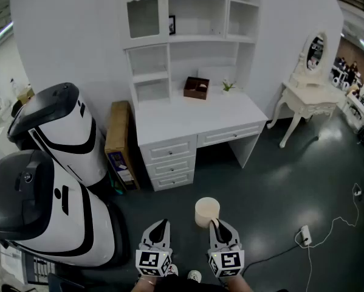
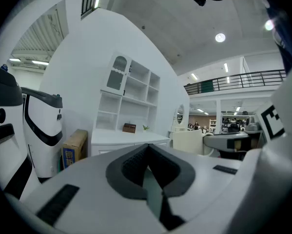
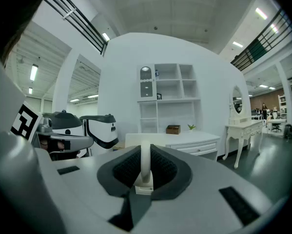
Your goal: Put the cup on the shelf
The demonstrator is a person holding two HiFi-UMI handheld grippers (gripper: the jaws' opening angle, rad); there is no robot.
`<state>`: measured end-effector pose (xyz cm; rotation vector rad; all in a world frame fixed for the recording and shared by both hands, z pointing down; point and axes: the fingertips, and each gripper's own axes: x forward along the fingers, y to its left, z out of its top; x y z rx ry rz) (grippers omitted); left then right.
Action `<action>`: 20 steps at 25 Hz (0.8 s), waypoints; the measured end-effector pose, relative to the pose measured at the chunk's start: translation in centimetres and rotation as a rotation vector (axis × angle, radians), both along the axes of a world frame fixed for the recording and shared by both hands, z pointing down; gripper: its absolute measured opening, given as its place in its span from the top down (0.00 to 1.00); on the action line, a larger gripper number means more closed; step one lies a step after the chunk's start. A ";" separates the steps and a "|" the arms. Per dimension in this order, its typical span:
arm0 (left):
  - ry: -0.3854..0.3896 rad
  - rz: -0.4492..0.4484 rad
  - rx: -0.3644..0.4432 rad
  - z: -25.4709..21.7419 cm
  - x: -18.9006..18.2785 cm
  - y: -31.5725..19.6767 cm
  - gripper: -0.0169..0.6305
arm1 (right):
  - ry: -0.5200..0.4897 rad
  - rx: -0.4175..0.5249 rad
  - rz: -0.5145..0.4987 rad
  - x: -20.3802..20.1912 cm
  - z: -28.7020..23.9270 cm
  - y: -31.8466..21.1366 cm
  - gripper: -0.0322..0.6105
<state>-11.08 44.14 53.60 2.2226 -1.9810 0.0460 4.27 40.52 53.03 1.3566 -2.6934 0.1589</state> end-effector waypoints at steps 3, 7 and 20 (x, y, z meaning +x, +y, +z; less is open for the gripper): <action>0.003 -0.003 0.013 -0.4 -0.3 0.6 0.97 | 0.005 0.006 -0.002 -0.2 -0.2 0.6 0.87; 0.009 0.005 0.015 -0.5 -0.4 1.2 0.97 | 0.015 0.004 -0.001 -0.4 0.0 1.5 0.87; 0.088 0.044 0.036 -0.6 -0.1 2.5 0.77 | 0.031 0.038 0.013 0.0 -0.5 2.8 0.87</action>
